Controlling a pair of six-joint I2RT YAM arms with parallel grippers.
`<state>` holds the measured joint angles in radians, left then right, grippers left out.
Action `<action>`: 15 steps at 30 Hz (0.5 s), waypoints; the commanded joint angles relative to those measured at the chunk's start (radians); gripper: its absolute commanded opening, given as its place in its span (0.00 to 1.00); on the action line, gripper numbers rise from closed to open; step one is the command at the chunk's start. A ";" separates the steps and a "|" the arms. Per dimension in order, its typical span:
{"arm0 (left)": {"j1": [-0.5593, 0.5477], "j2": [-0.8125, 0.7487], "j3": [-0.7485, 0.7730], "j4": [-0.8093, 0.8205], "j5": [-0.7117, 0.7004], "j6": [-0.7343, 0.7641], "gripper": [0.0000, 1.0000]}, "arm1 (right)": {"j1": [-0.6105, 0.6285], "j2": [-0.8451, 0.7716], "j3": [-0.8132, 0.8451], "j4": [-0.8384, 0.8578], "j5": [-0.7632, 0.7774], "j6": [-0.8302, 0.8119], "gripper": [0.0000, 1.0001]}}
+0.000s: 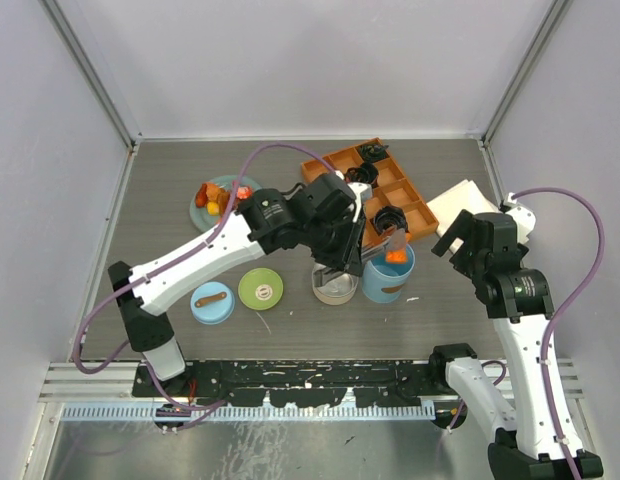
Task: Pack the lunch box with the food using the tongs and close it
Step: Place the fake food in the packing box.
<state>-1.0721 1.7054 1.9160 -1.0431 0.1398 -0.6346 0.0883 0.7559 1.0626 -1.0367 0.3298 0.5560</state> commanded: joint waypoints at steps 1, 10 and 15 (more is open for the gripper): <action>-0.016 0.010 0.010 0.052 -0.003 0.027 0.16 | -0.004 -0.023 0.008 0.051 0.008 0.011 1.00; -0.067 0.078 0.097 -0.056 -0.098 0.070 0.21 | -0.004 -0.041 -0.004 0.058 -0.007 0.010 1.00; -0.083 0.097 0.134 -0.078 -0.121 0.081 0.26 | -0.004 -0.040 -0.008 0.061 -0.027 0.014 1.00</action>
<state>-1.1419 1.8149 1.9835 -1.1221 0.0586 -0.5823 0.0875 0.7242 1.0538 -1.0237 0.3157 0.5560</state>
